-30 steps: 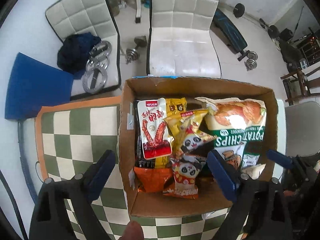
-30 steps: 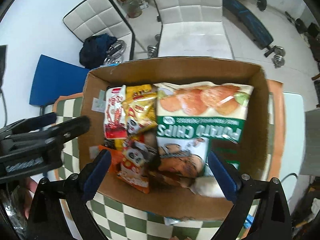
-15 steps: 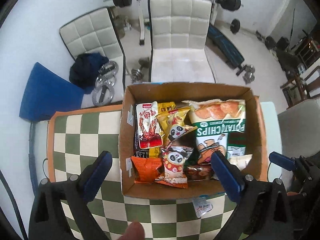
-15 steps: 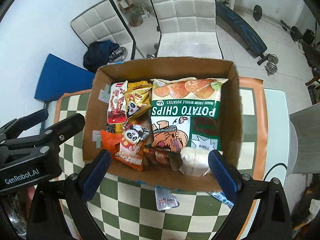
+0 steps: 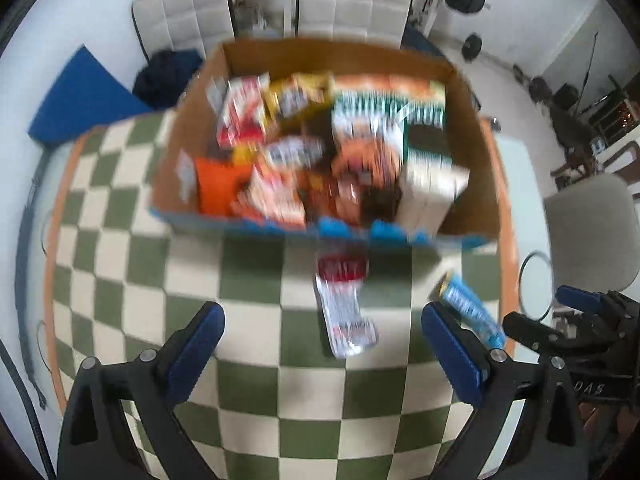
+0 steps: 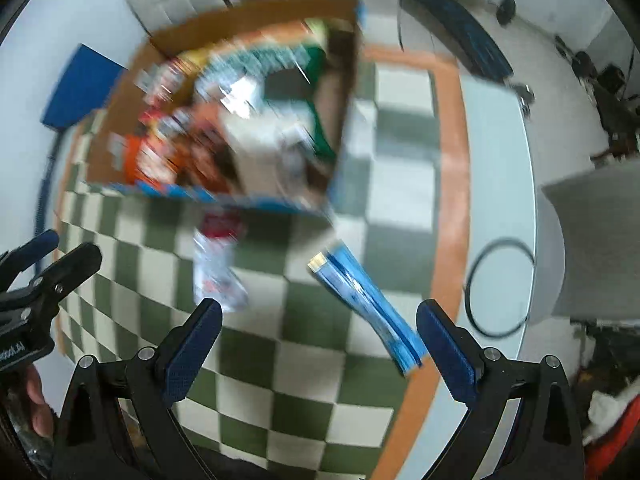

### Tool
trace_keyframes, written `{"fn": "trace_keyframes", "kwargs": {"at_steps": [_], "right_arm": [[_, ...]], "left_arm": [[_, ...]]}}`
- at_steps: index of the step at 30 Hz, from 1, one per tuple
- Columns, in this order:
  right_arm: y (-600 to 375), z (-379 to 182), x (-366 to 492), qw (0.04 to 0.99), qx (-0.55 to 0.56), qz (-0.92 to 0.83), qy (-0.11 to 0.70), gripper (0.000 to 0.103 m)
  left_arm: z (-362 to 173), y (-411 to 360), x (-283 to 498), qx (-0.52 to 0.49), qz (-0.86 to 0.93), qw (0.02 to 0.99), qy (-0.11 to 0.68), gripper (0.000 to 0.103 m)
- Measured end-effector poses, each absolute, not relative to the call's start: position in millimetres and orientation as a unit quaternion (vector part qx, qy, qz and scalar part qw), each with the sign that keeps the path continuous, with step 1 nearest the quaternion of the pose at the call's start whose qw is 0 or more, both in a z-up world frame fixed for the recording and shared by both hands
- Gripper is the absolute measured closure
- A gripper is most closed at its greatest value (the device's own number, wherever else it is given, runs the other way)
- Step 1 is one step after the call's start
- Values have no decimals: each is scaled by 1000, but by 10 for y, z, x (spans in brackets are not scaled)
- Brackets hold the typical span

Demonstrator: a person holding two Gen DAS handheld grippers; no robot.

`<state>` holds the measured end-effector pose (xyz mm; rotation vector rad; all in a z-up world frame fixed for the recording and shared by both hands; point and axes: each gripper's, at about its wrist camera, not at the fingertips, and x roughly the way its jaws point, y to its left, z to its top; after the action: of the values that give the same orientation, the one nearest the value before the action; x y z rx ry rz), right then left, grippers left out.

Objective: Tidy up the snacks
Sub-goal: 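Grasp the red-white strip pack with the left tool while the right tool grasps the blue stick pack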

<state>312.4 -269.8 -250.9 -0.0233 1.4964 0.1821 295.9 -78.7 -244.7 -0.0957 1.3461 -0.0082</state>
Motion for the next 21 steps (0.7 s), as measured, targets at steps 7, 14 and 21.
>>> {"fn": "trace_keyframes", "kwargs": {"at_steps": [7,14,21], "right_arm": [[-2998,-3134,3058,709,-9,55,703,3],[-3130,-3593,3112,691,-18,44,721,3],[-3190,-3880,3124,672,-18,39,739,5]], "left_arm": [[-2953,-936,2853,-28,15,761,648,2],[-3240,-1014,2859,-13,25,749,662,2],[-3434,-1057,2929,-12,33,741,671,2]]}}
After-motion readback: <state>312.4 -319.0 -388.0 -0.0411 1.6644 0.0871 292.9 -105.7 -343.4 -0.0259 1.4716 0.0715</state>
